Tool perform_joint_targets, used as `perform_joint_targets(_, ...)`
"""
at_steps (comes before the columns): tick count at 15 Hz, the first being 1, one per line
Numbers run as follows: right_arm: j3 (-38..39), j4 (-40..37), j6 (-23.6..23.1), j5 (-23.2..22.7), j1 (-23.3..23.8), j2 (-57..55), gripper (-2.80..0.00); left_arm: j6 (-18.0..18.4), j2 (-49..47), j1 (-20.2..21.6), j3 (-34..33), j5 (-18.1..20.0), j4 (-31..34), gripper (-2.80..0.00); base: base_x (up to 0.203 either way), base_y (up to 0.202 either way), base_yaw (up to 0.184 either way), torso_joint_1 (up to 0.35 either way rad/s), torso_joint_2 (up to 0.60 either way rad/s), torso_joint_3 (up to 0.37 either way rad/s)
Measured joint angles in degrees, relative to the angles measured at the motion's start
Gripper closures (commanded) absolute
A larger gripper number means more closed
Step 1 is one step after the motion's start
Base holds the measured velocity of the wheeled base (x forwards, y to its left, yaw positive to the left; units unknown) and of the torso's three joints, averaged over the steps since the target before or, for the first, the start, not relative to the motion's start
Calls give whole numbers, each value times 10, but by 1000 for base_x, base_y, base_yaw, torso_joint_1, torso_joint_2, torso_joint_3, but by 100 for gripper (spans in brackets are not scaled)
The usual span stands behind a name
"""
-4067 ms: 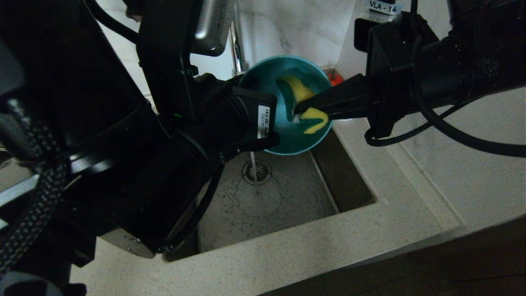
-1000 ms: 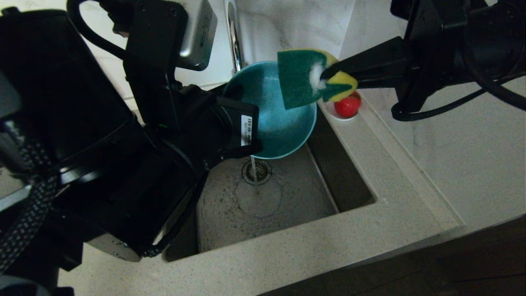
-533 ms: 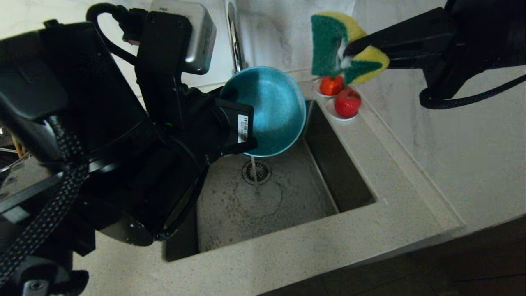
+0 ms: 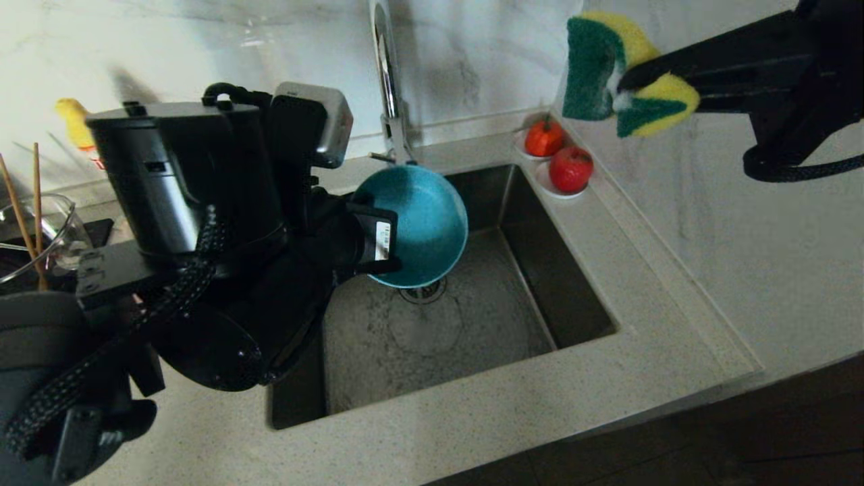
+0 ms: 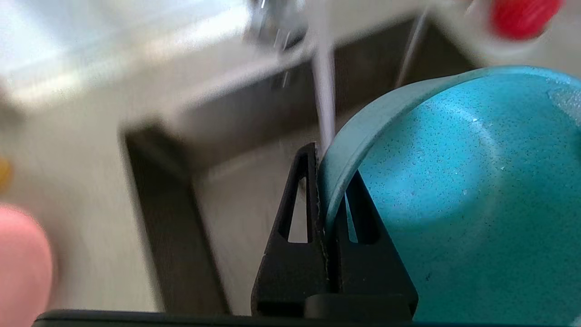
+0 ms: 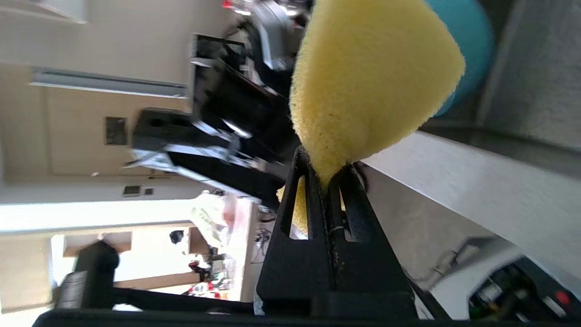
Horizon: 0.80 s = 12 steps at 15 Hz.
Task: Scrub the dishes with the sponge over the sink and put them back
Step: Rinse the bowl
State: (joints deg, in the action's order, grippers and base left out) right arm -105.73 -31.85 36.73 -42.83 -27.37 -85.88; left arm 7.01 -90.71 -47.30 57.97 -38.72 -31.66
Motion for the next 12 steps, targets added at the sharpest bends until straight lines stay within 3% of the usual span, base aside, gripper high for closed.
perform_joint_targets(3,38,0,-27,0,20,9,0,-106,2,39,27,15,145,0,0,0,0,0,0,0)
perform_joint_targets(6,48,0,-28,1,27,14,0,-205,-9,90,43,69,246,0,0,0,0,0,0,0)
perform_joint_targets(9,52,0,-28,1,35,15,0,-262,-44,134,64,100,266,0,0,0,0,0,0,0)
perform_joint_targets(12,57,1,-32,1,39,16,0,-302,-96,159,126,105,284,0,0,0,0,0,0,0)
